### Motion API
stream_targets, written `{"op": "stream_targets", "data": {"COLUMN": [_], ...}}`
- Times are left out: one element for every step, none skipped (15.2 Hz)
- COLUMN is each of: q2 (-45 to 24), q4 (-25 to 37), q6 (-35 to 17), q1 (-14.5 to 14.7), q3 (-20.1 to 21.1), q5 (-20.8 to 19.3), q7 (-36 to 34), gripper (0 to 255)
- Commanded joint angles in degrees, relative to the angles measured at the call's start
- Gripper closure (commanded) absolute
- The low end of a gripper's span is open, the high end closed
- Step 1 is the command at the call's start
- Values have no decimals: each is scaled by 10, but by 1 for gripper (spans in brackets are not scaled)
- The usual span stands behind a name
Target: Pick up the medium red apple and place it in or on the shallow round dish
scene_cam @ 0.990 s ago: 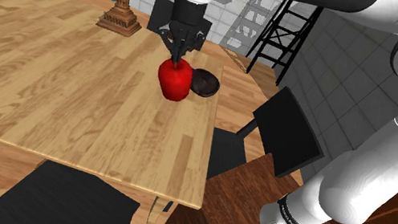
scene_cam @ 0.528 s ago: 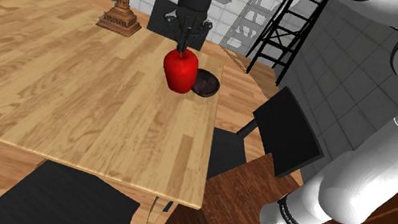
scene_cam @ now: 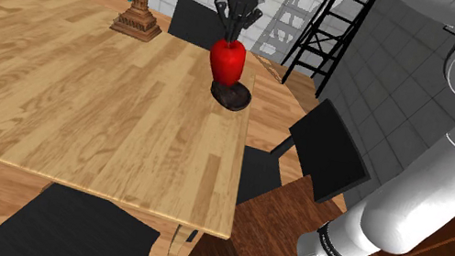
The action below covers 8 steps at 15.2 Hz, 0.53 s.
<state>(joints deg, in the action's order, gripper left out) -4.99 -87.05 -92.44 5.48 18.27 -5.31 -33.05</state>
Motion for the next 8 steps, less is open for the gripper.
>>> {"op": "stream_targets", "data": {"q2": [-10, -17, -23, -31, -40, -49, -59, -70], "q4": [21, 33, 47, 61, 77, 93, 112, 131], "q6": [9, 15, 20, 27, 33, 40, 48, 56], "q1": [-12, -18, -24, -29, -35, -41, -47, -52], "q3": [-10, -15, -20, -25, -30, -34, -39, -43], "q5": [-2, -3, -4, -6, -7, -8, -10, -12], "q7": [24, 35, 47, 59, 70, 82, 93, 104], "gripper": [255, 255, 255, 255, 255, 255, 255, 255]}}
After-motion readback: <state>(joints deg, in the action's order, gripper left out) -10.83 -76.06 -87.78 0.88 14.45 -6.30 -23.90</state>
